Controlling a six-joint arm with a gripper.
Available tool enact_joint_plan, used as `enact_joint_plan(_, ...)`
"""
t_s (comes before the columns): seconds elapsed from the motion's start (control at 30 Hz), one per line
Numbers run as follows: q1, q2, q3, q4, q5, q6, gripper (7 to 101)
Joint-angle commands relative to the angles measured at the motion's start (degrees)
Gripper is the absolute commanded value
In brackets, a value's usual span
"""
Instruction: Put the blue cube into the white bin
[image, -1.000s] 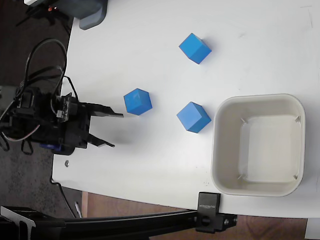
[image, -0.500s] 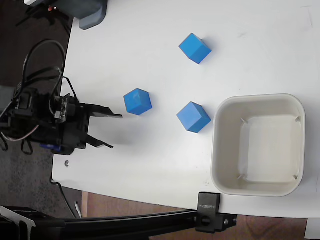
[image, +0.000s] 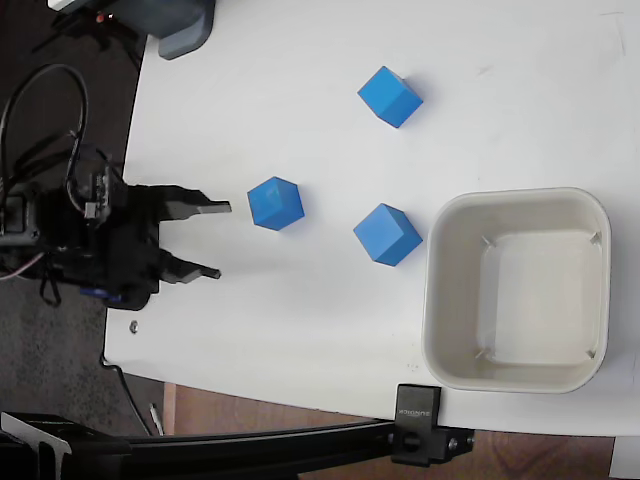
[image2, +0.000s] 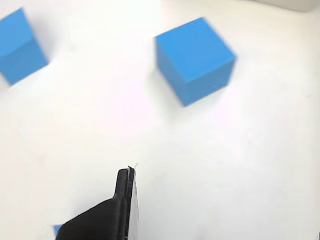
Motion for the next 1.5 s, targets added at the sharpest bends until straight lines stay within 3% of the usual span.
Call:
enact_joint_plan(0.03, -0.97, -4.48, -8.17, 4.92, -3.69, -2.64, 100.0)
enact_joint_plan(0.27, -5.19, -3.87, -9.40, 14.06, -2.64, -4.04, 100.0)
enact_joint_plan(0.4, -7.29, -4.31, -9.67, 14.50, -4.57, -4.22, 100.0)
enact_joint_plan(1.5, -8.96, -17.49, -6.86, 3.52, -3.78, -8.61, 100.0)
